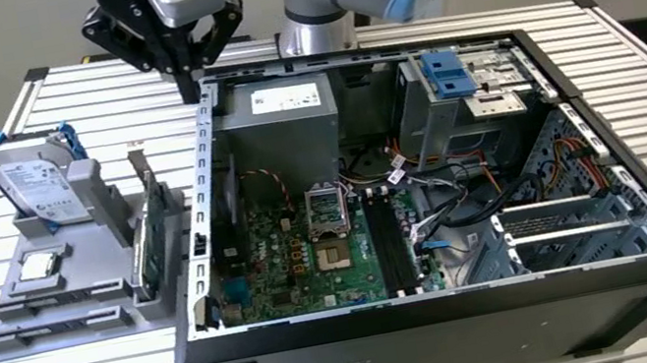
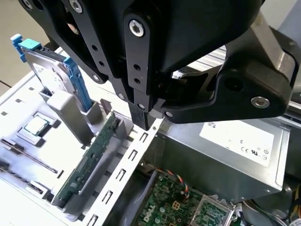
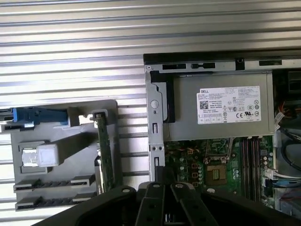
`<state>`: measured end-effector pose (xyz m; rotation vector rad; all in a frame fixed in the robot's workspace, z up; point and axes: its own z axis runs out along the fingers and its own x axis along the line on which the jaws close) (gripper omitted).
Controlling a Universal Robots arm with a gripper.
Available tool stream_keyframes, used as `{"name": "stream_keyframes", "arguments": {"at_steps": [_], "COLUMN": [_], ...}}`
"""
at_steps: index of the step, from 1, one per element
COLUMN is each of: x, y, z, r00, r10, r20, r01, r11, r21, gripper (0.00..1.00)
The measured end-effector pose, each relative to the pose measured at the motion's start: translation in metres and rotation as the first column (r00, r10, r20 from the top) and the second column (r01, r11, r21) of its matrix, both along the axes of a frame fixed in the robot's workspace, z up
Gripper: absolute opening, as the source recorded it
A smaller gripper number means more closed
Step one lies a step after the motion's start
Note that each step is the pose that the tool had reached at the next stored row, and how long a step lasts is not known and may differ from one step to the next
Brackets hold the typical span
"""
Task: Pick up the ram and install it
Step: 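Reach for the ram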
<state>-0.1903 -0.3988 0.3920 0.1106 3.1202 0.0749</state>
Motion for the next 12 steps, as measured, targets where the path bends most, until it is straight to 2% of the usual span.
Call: {"name": "stream_keyframes", "arguments": {"at_steps": [12], "x": [-0.0310], "y": [0.0000], "z": [-0.0003], "r00": [1.0000], "r10": [0.000], "r20": [-0.0061], "r01": [0.000], "r11": [1.0000], "r21": [-0.0001], "gripper": [0.00]}}
